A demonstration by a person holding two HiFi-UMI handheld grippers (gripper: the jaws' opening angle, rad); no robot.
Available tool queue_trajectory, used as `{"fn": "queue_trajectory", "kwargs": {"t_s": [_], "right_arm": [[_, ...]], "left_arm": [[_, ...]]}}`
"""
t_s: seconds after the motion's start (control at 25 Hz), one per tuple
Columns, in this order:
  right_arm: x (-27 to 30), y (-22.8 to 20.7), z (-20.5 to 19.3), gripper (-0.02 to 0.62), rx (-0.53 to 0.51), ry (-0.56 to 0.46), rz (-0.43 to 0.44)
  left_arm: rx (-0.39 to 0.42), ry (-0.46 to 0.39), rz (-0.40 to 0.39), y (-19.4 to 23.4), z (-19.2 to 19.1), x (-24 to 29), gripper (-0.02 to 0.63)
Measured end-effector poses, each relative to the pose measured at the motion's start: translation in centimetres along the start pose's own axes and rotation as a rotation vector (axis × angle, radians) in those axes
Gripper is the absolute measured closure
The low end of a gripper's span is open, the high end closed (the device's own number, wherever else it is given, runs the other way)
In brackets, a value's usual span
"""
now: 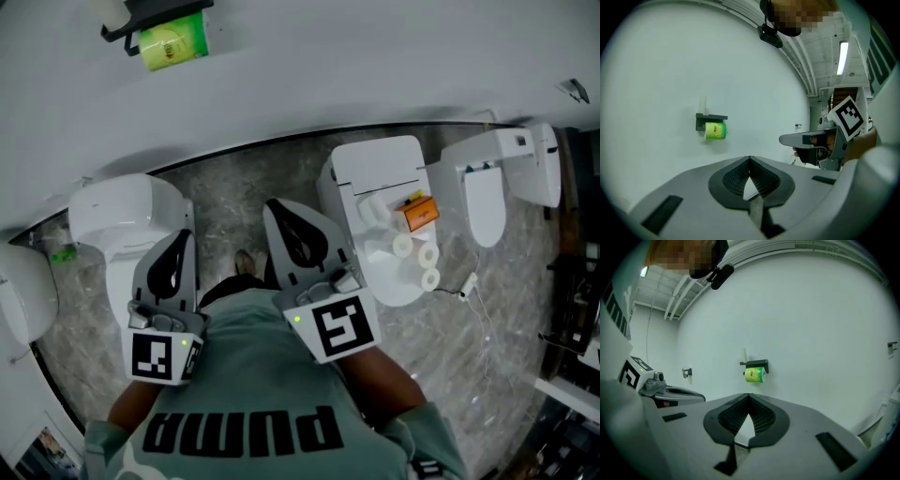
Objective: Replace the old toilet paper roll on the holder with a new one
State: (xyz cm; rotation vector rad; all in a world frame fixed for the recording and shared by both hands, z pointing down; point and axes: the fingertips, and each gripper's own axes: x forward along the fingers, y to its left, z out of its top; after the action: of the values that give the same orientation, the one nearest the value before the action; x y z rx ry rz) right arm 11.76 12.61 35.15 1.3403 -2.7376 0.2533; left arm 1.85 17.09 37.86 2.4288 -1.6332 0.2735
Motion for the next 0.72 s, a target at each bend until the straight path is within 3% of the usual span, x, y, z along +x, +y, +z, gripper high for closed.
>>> {"fn": "queue_trajectory", "kwargs": {"t_s": [0.2, 0.72], "right_arm": [[-1.3, -0.8, -0.2, 0.589, -0.013, 0.012, 0.045], [-3.9, -8.7, 0.4, 0.589, -0.059, 0.006, 0.204]], "left_arm": [[0.029, -0.027, 0.024, -1.9, 0.8, 0.6, 0.603], [0.025, -0.059, 0.168, -9.0, 2.5, 6.2, 0.603]]}}
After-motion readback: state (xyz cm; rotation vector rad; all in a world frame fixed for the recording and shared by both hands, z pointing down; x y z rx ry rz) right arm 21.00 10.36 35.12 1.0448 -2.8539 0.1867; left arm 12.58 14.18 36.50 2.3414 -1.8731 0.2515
